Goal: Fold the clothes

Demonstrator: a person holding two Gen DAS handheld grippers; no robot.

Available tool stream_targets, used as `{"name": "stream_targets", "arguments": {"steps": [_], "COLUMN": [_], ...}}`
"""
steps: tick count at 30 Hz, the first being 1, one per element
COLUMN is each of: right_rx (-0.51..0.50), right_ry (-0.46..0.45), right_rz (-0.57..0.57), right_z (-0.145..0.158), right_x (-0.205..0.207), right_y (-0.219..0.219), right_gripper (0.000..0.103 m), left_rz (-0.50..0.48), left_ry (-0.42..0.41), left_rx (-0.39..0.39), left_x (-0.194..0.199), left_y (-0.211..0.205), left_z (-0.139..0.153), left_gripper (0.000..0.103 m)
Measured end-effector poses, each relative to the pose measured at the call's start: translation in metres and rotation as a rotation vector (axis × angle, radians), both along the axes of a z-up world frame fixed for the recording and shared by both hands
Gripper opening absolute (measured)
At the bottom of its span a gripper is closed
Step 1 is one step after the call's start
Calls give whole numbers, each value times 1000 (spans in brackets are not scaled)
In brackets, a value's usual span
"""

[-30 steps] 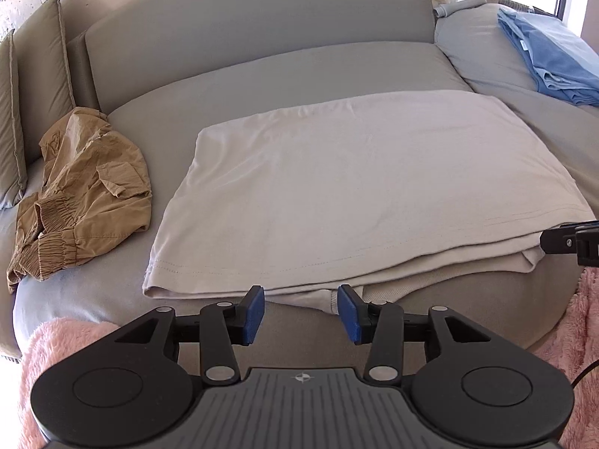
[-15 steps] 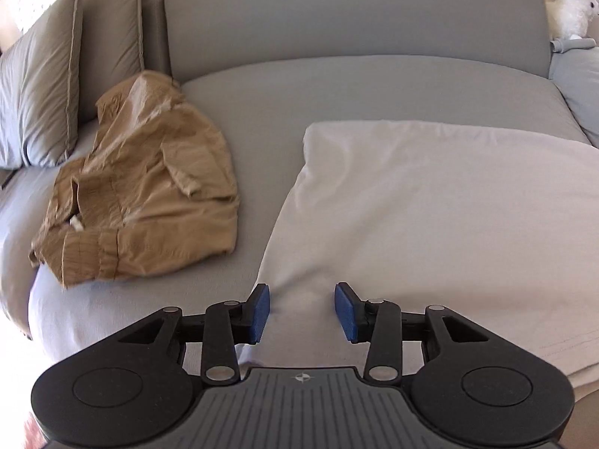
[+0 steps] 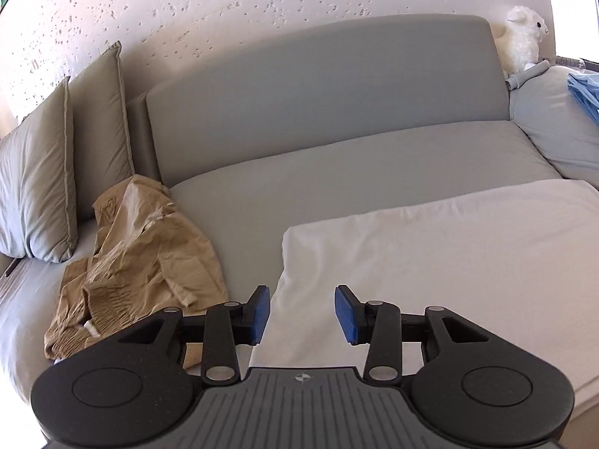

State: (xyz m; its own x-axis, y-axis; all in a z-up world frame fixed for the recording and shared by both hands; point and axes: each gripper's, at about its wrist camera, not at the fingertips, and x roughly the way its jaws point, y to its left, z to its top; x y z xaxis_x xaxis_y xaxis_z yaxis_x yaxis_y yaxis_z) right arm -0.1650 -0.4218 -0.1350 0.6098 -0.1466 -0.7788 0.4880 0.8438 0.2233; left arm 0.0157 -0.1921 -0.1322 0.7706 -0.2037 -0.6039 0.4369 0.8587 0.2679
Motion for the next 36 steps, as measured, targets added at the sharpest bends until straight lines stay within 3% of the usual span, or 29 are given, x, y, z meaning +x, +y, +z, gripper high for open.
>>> {"name": "stream_targets", "arguments": {"steps": [5,10,14,15,18,19,23,27,29,31,33,36], "right_rx": [-14,16,32,26,5,-3,0,12,14,14,17,18], "right_ry": [-6,26,48,56,75,80,79,66,65,66,67,76], "right_rz": [76,48,25,27,37,41,36,32,35,39,39,30], "right_z": [-13,-23,-25,-25,-25,-25,-25,-25,-25,-26,-25,-21], "right_x": [29,34,38,39,41,42,41,39,39,39,39,37], "right_y": [14,7,2,2,6,7,5,4,3,2,2,0], "right_gripper": [3,1,0,0,0,0,0,0,0,0,0,2], "left_rz": [9,-22,-68,-47,93,134,231,129,61,22,70,192], "left_ry": [-32,58,97,118,149,153,172,118,127,150,199,182], "left_rx": [-54,-95,-89,-82,-61,-60,-228,-257,-237,-167,-44,29], "left_x": [36,66,75,79,90,93,96,89,91,96,106,109], "left_y": [-5,4,9,11,29,35,65,49,33,14,3,15], "left_z": [-22,-48,-56,-56,-54,-54,-37,-25,-28,-38,-54,-45], "left_gripper": [25,12,15,21,21,14,10,10,11,20,22,21]}}
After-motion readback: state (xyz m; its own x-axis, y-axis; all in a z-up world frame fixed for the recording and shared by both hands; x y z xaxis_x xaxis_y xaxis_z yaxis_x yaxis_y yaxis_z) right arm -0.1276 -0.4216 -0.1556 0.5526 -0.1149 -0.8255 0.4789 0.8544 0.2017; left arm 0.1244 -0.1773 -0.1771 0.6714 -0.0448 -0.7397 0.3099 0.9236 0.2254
